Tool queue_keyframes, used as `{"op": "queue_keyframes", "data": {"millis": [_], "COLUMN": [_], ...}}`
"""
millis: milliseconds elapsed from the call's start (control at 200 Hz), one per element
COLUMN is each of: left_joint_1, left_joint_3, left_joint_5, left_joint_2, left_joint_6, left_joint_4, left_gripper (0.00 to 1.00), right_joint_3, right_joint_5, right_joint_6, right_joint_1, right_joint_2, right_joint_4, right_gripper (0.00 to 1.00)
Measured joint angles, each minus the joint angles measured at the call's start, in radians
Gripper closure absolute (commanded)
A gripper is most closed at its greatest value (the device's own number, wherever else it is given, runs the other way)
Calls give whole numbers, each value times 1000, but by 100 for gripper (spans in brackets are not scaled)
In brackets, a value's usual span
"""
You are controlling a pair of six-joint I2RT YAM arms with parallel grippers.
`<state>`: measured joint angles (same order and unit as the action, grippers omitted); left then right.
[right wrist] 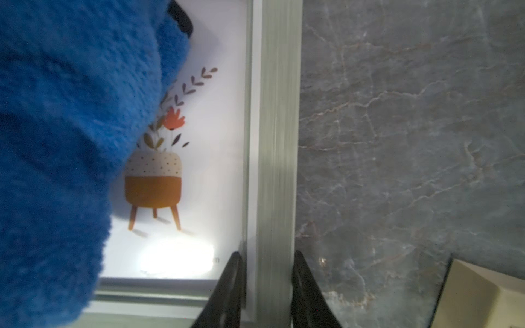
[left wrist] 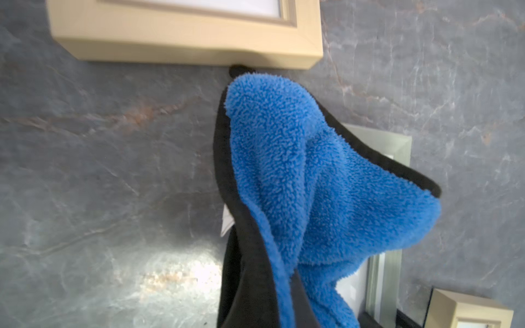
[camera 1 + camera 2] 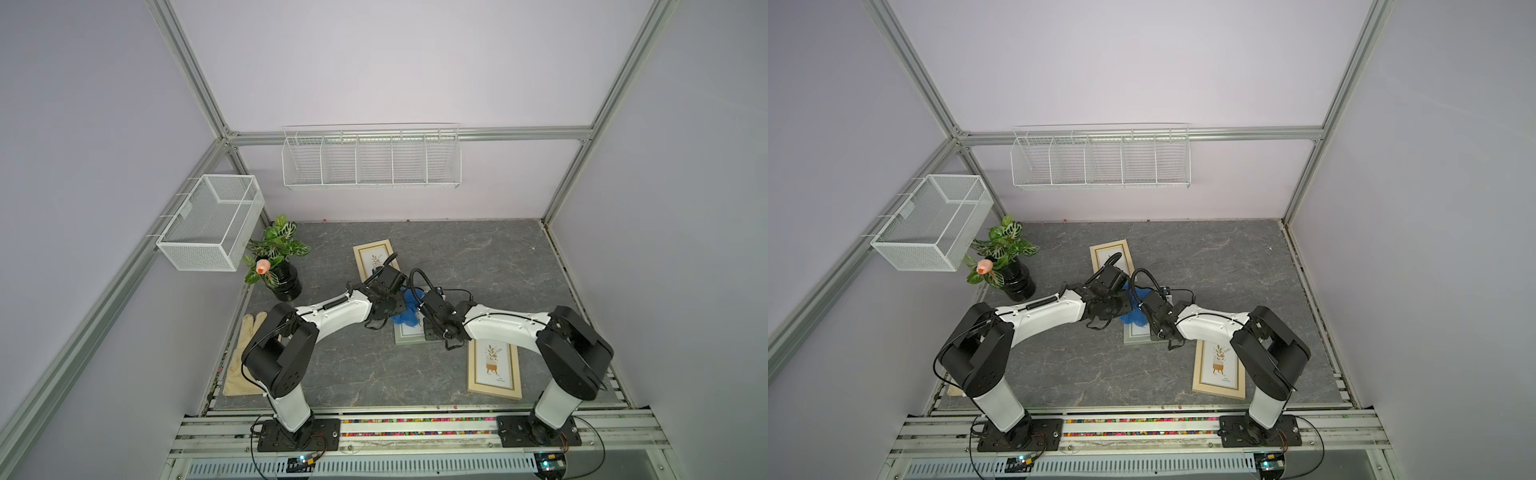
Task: Wipe the picture frame with a cloth
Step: Wipe the dirt from the picture frame.
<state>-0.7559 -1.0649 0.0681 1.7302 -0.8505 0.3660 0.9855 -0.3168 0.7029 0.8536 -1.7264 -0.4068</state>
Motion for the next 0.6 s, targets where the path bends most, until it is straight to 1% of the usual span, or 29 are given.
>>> {"op": "queue_keyframes", "data": {"millis": [110,250,315,485,600], "left_joint_1": [-68,-130,-138,-142,-135], "left_joint_3": [73,194,214,212,215], "left_joint_5": [-2,-8,-8,-40,-46], "left_joint_2": [-14,-80,-87,-60,-58], "left_joint_6": [-49,-138,-161,-190,-196], "left_joint_4": [-61,-170,-205,-271,-280], "left_gripper": [100,100,100,100,100], "right_joint_3": [0,0,0,0,0], "right_joint_5": [0,1,3,7,0], "right_joint_6": [0,-1,-3,-3,-3], "right_joint_1": [0,0,0,-3,-2], "right_joint_2": [0,0,0,0,0], "right_joint_4": [0,-1,-4,-8,-9], "right_gripper": [83,83,83,83,83]}}
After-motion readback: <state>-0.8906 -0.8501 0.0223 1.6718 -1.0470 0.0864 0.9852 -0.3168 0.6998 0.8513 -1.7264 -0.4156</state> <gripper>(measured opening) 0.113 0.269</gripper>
